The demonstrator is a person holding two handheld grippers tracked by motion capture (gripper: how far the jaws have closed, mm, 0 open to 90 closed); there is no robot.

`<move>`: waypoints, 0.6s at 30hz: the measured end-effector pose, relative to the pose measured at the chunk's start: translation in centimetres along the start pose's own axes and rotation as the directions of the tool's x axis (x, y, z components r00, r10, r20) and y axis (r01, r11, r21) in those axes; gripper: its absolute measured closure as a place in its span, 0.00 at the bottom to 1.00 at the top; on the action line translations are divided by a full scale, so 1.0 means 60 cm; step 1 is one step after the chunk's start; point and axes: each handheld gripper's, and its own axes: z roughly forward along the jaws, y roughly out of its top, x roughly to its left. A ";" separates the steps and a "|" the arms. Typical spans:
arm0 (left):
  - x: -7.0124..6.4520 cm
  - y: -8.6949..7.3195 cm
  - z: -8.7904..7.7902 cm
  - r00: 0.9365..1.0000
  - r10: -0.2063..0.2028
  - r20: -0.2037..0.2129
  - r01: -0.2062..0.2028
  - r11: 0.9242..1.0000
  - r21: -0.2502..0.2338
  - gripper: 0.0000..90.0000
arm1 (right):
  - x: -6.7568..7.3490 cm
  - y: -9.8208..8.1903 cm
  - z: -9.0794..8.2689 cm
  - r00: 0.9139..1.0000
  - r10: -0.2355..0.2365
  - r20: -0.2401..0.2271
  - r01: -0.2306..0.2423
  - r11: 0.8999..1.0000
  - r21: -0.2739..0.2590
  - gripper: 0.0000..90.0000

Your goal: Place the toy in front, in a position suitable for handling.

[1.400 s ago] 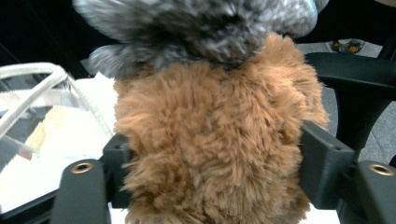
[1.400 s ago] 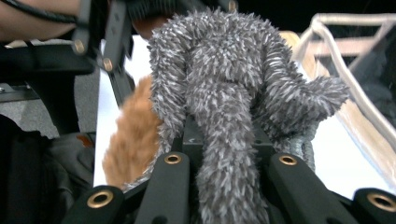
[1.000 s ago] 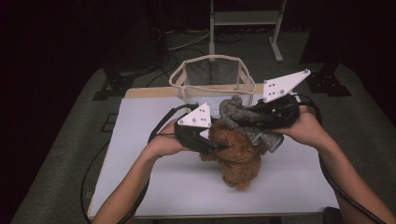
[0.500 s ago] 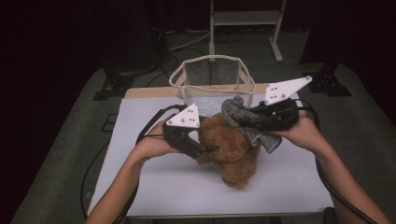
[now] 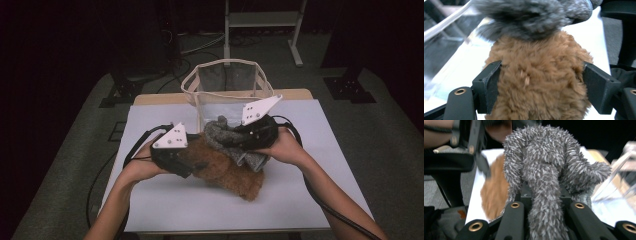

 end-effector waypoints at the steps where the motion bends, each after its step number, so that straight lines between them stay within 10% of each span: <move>1: 0.000 -0.006 -0.002 1.000 -0.008 -0.001 0.008 1.000 0.000 0.25 | -0.001 -0.011 0.009 1.000 0.015 -0.007 -0.015 1.000 0.013 0.82; 10: 0.011 -0.056 -0.014 0.998 -0.062 -0.032 0.062 0.998 0.000 0.25 | -0.005 -0.086 0.060 0.994 0.099 -0.048 -0.097 0.994 0.046 0.81; 18: 0.008 -0.057 -0.030 0.998 -0.024 -0.051 0.023 1.000 -0.011 0.25 | -0.001 -0.091 0.060 0.995 0.090 -0.040 -0.088 0.994 0.057 0.81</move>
